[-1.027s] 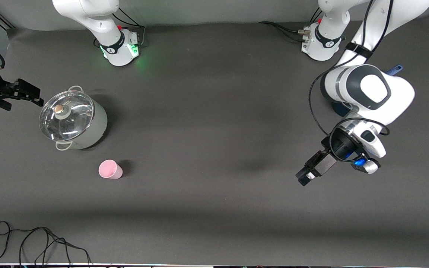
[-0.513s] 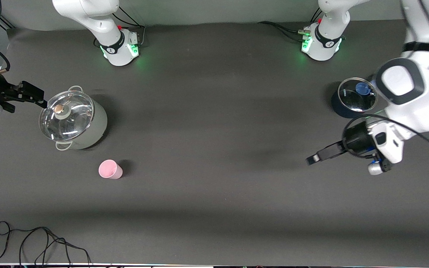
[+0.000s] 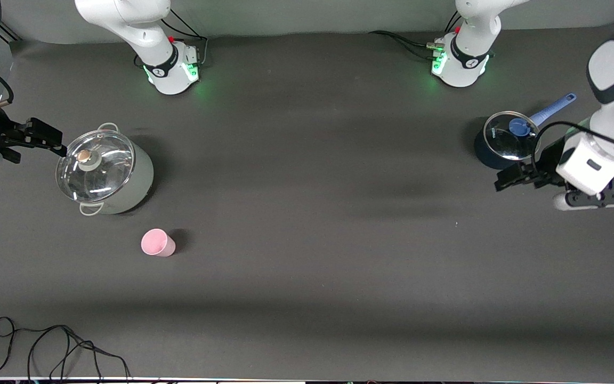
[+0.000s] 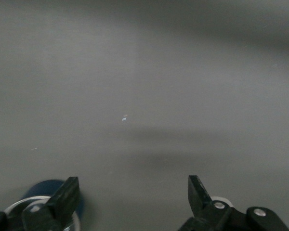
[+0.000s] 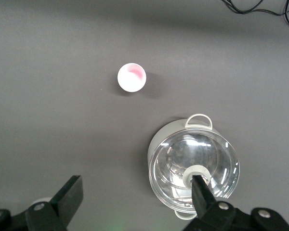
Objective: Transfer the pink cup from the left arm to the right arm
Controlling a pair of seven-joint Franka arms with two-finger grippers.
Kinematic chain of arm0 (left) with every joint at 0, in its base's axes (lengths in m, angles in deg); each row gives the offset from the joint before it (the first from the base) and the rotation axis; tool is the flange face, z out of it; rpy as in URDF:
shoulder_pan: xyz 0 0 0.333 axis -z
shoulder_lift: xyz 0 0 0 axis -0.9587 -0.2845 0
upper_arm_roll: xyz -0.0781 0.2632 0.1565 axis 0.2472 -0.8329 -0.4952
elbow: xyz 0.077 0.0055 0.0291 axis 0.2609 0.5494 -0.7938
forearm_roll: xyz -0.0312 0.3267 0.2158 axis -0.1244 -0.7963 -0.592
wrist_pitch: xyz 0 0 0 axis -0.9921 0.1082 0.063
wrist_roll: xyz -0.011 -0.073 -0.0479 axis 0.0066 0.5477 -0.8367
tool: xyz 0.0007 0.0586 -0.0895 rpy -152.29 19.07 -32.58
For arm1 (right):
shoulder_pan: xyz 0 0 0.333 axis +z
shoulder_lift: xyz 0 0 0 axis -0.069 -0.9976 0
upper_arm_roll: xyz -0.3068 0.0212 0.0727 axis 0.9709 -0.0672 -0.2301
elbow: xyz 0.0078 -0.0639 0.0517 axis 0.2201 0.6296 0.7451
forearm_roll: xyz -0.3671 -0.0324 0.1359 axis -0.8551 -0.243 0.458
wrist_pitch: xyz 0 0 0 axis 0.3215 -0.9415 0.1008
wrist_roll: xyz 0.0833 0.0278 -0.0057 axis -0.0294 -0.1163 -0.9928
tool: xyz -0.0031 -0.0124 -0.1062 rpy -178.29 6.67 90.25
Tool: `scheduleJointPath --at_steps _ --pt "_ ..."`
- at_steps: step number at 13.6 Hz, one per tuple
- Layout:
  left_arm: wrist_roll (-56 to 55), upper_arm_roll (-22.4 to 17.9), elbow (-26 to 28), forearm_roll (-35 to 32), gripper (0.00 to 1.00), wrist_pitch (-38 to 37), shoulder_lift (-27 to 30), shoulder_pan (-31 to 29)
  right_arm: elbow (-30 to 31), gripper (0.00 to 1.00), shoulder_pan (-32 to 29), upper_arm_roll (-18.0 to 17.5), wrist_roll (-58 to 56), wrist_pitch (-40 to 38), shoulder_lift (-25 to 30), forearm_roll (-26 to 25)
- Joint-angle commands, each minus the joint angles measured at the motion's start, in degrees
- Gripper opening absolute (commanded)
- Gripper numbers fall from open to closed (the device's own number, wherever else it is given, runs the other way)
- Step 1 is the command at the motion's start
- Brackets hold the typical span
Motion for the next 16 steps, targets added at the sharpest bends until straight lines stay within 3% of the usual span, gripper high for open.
scheduleJointPath --at_steps 1,4,7,10,16 --pt "4.58 -1.01 1.31 -2.29 1.00 -3.08 3.31 0.48 -1.69 1.00 0.43 0.17 0.43 -0.63 -0.81 -0.19" --pt "6.53 -4.16 0.96 -2.38 1.00 -4.14 4.29 1.44 -1.78 1.00 0.52 0.08 0.52 -0.63 -0.89 -0.19" --pt "8.12 -16.00 -1.32 -2.29 1.00 -5.10 3.33 12.84 -1.86 1.00 0.43 0.08 0.43 -0.54 -0.89 -0.19" --pt "9.78 -23.14 -6.32 -2.38 1.00 -9.23 0.69 20.15 -1.78 1.00 0.52 0.08 0.52 -0.63 -0.89 -0.19" --pt "9.79 -24.48 -7.66 -6.41 1.00 -9.85 -0.19 23.07 -1.78 1.00 0.52 -0.01 0.34 -0.63 -0.89 -0.19"
